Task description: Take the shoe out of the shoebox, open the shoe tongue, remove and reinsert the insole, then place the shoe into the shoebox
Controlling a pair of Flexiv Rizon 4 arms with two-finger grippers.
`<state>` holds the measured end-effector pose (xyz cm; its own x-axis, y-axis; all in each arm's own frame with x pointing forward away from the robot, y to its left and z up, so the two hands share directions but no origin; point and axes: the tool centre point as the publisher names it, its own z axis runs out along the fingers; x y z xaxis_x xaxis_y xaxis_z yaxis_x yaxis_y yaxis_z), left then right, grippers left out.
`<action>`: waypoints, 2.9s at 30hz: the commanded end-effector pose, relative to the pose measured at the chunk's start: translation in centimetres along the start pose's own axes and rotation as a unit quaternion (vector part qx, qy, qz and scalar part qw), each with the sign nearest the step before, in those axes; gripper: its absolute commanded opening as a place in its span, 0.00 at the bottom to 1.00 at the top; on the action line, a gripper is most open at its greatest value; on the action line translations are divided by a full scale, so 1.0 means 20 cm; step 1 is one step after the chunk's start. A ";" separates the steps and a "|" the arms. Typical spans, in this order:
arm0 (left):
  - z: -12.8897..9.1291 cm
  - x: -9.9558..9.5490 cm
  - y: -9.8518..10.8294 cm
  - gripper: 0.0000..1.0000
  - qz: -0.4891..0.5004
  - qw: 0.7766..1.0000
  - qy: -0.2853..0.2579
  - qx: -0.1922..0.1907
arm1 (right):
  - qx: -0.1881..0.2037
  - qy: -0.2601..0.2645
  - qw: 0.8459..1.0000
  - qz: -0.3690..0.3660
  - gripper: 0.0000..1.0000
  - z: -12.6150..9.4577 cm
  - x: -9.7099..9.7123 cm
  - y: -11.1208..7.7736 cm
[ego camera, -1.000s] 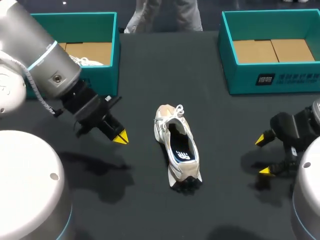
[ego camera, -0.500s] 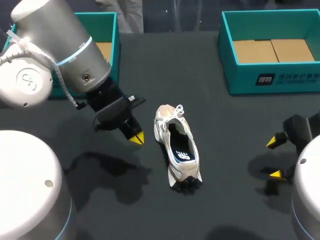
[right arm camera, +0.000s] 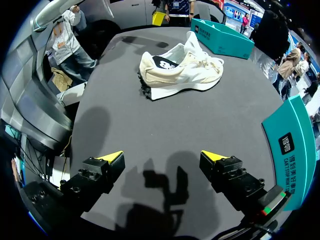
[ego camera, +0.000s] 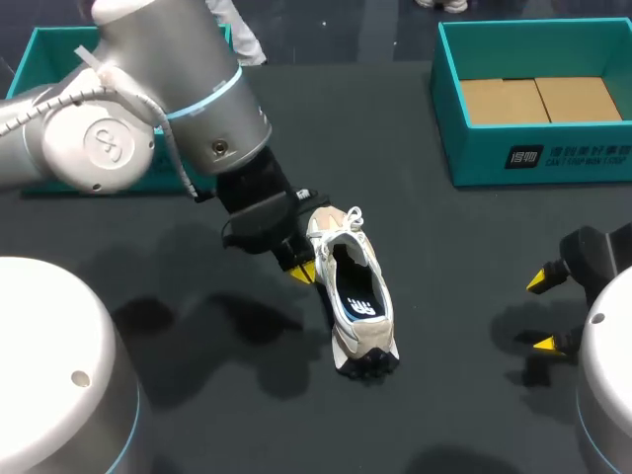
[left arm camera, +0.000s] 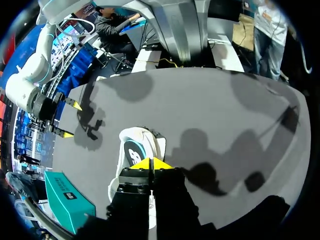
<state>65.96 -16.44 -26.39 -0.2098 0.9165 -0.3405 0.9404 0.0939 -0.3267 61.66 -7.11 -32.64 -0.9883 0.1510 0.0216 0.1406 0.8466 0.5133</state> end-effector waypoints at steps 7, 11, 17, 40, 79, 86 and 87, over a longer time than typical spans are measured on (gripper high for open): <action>0.11 -0.10 0.03 0.00 0.017 0.999 0.047 -0.004 | 0.000 -0.002 1.000 0.000 1.00 -0.01 0.01 0.00; 0.18 -0.12 0.03 0.00 0.027 0.998 0.055 -0.007 | 0.000 -0.002 1.000 0.000 1.00 -0.01 0.01 0.00; 0.26 -0.13 0.06 0.00 0.031 0.997 0.066 -0.009 | 0.000 -0.002 1.000 0.000 1.00 -0.01 0.01 0.00; 0.53 -0.14 0.10 0.00 0.045 0.992 0.117 -0.007 | 0.000 -0.002 1.000 0.000 1.00 -0.01 0.01 0.00; 0.60 -0.22 0.08 0.00 0.045 0.995 0.079 -0.036 | 0.000 -0.002 1.000 0.000 1.00 -0.01 0.01 0.00; 0.74 -0.25 0.10 0.00 0.036 0.997 0.067 -0.027 | 0.000 -0.002 1.000 0.000 1.00 -0.01 0.01 0.00; 0.75 -0.24 0.12 0.00 0.035 0.997 0.067 -0.027 | 0.000 -0.002 1.000 0.000 1.00 -0.01 0.01 0.00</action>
<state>65.03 -25.61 -36.88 -0.1065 0.9657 -0.2368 0.9666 0.0447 -0.2525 61.66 -7.11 -32.64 -0.9883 0.1510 0.0217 0.1406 0.8466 0.5133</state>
